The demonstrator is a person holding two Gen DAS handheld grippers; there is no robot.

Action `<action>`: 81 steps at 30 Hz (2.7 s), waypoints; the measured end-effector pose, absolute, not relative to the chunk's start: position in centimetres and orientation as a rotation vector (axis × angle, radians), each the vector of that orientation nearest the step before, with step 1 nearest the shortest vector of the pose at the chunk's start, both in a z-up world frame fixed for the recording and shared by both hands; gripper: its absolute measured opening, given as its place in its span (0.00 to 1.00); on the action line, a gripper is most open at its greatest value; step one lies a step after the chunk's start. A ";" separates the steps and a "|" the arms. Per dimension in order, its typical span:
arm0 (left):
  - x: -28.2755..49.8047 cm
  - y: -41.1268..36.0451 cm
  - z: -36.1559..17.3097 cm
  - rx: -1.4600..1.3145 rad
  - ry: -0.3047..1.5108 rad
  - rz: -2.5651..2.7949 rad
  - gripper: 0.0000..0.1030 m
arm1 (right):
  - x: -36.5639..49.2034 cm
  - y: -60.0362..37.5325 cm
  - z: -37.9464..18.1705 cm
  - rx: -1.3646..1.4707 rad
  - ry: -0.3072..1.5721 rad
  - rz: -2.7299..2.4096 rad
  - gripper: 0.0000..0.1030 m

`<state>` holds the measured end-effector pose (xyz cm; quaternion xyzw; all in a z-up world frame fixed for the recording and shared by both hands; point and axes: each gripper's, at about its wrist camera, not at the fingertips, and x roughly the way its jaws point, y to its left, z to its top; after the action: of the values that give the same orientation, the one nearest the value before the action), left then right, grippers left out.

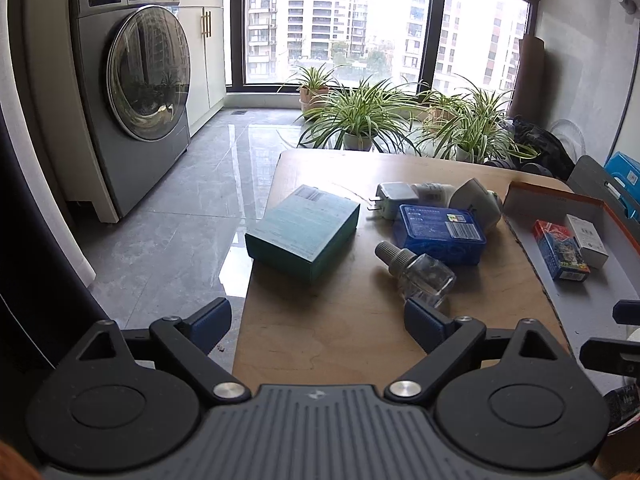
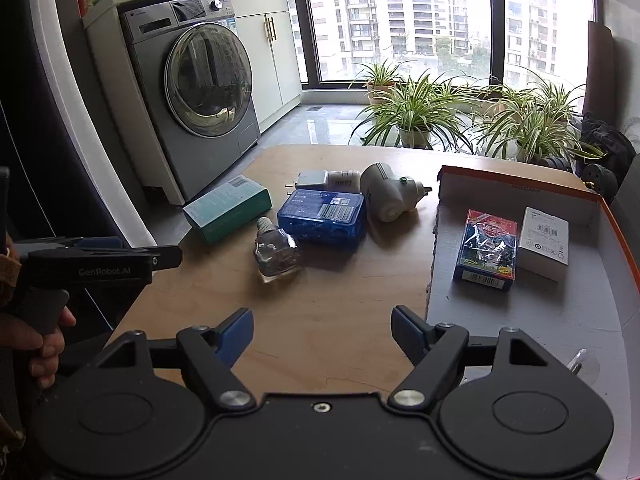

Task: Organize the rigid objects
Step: 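Grasp the teal box with the left tool while the right tool reaches toward the glass bottle, then grasp the glass bottle with the right tool while the left tool lifts the teal box, then carry the teal box and the glass bottle over the gray tray with both tools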

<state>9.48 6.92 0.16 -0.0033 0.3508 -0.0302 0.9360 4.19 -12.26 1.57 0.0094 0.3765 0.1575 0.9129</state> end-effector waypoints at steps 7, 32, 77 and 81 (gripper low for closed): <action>14.4 8.0 -1.1 0.070 0.704 -0.099 1.00 | 5.4 -11.9 0.7 0.025 0.794 0.331 0.87; 21.8 8.3 -5.0 0.098 0.734 -0.211 0.70 | 15.3 -4.0 -3.5 -0.056 0.869 0.527 0.87; 4.5 -6.8 2.9 -0.015 0.635 -0.266 0.70 | -0.1 -23.0 4.0 0.119 0.655 0.104 0.58; 5.0 -8.7 3.0 -0.015 0.632 -0.298 0.70 | -0.3 -25.5 4.3 0.138 0.642 0.061 0.58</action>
<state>4.99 -8.74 3.04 -0.0075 0.3094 -0.1462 0.9396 -0.25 -25.52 4.26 0.0679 0.3153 0.0300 0.9461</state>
